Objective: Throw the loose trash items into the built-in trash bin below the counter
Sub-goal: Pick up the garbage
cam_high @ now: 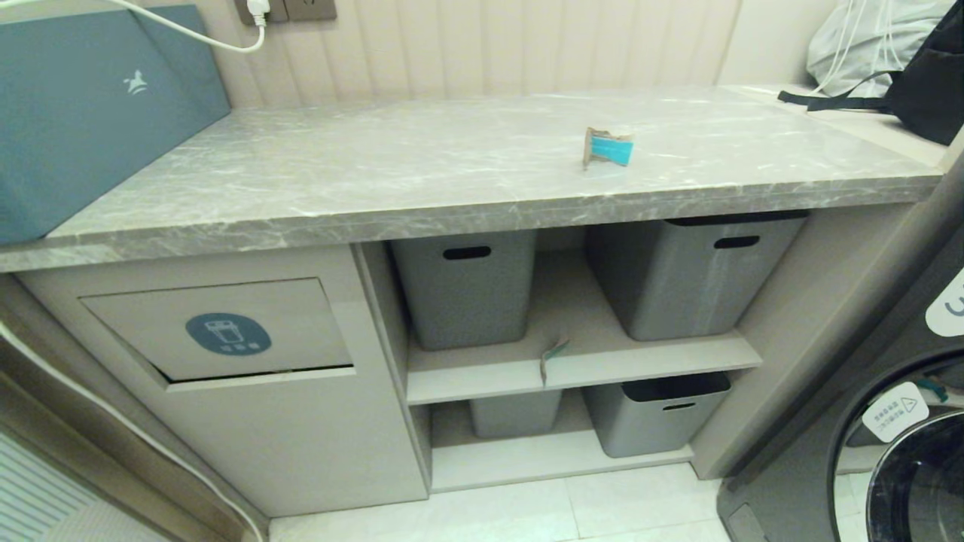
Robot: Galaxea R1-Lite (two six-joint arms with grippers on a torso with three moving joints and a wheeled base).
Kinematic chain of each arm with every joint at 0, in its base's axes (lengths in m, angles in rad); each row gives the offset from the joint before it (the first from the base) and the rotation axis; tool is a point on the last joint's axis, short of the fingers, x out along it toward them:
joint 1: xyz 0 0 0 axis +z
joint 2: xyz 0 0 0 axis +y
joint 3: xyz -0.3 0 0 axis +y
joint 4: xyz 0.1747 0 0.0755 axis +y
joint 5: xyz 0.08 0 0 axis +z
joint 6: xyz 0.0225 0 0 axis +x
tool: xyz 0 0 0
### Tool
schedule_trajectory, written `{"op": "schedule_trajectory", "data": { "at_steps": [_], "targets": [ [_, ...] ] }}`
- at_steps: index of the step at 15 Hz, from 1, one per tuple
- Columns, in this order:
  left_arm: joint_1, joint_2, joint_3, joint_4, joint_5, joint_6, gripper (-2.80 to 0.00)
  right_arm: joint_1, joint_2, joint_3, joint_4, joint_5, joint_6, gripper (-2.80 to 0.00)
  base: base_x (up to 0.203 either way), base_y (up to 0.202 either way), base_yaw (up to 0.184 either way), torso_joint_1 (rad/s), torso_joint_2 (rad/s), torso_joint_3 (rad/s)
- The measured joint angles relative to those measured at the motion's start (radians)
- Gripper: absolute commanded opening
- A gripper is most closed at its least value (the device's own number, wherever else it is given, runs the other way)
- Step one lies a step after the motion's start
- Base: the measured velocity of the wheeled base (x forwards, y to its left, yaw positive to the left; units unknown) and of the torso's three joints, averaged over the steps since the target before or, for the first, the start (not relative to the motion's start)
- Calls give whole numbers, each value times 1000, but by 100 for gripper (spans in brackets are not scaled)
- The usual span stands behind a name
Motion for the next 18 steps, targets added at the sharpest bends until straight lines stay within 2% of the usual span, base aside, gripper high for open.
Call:
{"op": "schedule_trajectory", "data": {
  "at_steps": [2, 11, 18],
  "targets": [
    [-1, 0, 0, 0, -2, 0, -280, -1, 0, 0, -2, 0, 0, -280, 1, -47, 9, 3, 3, 4],
    [1, 1, -1, -1, -4, -5, -280, 0, 0, 0, 0, 0, 0, -280, 0, -176, 2, 2, 2, 4],
    [1, 1, 0, -1, -4, -2, -280, 0, 0, 0, 0, 0, 0, -280, 0, 0, 0, 0, 0, 0]
  ]
}}
